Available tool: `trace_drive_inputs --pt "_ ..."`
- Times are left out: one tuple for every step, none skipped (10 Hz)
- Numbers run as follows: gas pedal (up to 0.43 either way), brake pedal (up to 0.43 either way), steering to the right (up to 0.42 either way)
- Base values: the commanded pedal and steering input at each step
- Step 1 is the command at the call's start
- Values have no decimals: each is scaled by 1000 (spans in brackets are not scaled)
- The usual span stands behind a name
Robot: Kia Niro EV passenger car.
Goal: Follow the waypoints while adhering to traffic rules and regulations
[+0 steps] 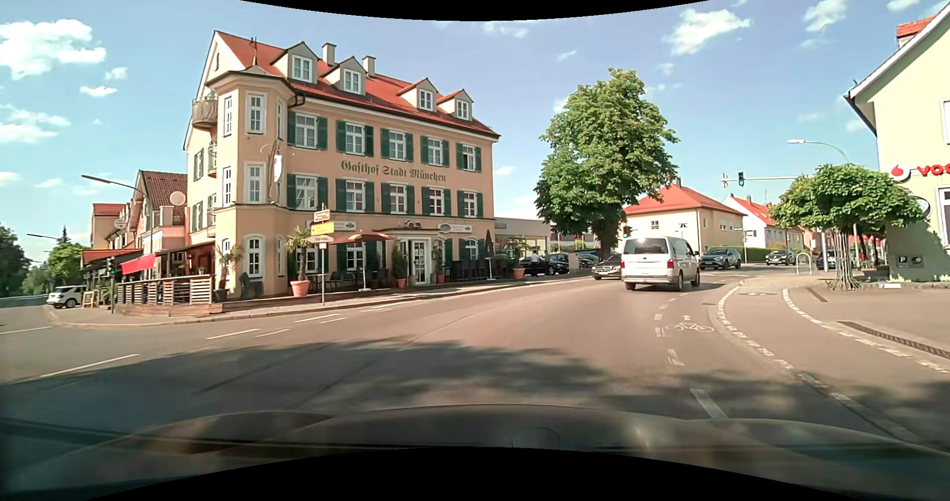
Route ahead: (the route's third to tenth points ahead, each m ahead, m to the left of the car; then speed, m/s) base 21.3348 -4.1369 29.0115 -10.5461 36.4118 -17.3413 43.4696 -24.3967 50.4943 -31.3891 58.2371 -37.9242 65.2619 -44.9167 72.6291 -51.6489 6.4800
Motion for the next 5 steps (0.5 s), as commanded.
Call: trace_drive_inputs --pt "67 6 137" --pt "67 6 136" --pt "67 6 141" --pt "67 6 145" --pt "67 6 145"
